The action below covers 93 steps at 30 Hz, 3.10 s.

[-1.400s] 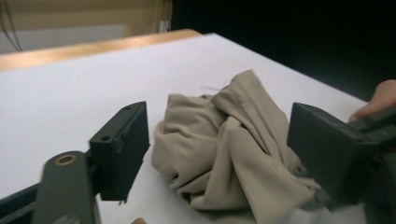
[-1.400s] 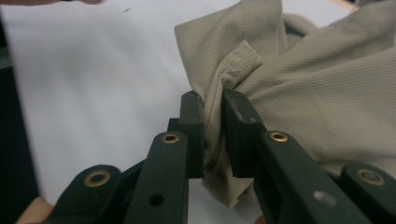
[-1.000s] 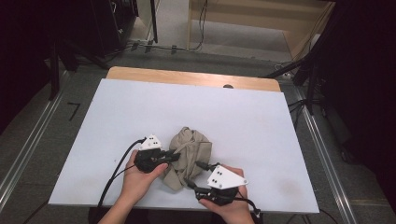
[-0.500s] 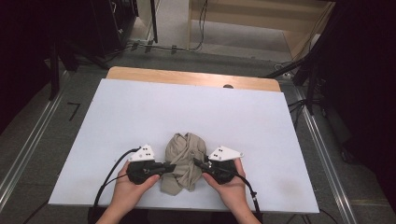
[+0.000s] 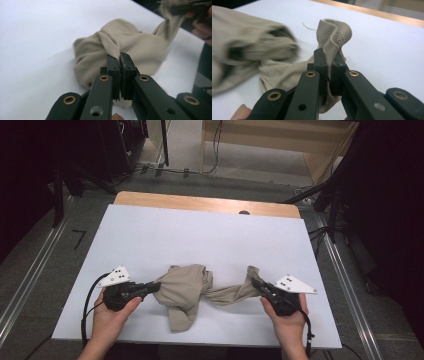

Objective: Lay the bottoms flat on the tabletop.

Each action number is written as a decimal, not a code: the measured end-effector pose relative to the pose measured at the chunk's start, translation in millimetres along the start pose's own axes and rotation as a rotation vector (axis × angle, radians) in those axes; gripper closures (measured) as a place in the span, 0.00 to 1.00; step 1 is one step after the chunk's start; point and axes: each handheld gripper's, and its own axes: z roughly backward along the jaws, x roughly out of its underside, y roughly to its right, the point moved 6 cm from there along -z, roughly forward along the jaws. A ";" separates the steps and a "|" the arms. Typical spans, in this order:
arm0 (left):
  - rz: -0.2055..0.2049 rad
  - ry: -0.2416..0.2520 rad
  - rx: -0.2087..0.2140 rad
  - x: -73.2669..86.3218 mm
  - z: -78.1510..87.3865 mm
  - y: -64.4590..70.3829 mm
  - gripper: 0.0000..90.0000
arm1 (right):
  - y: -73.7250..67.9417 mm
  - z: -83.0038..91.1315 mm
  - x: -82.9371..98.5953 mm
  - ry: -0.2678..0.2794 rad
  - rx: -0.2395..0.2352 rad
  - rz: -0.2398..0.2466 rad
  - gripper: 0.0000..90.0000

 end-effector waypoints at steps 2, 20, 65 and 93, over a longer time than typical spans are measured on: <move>0.016 -0.025 -0.030 14.0 7.7 -12.9 0.99 | 15.8 9.5 9.9 -0.003 0.031 -0.029 0.95; -0.097 -0.096 0.002 0.4 -46.4 30.7 0.35 | -62.0 -43.8 2.3 -0.054 -0.199 0.076 0.37; 0.043 0.084 -0.120 -24.9 9.3 -35.1 0.44 | -26.3 -65.0 -18.2 -0.032 -0.033 -0.009 0.29; -0.002 0.003 0.006 -81.2 -57.9 -19.3 0.91 | -28.2 -84.2 -52.5 -0.088 -0.035 0.067 0.88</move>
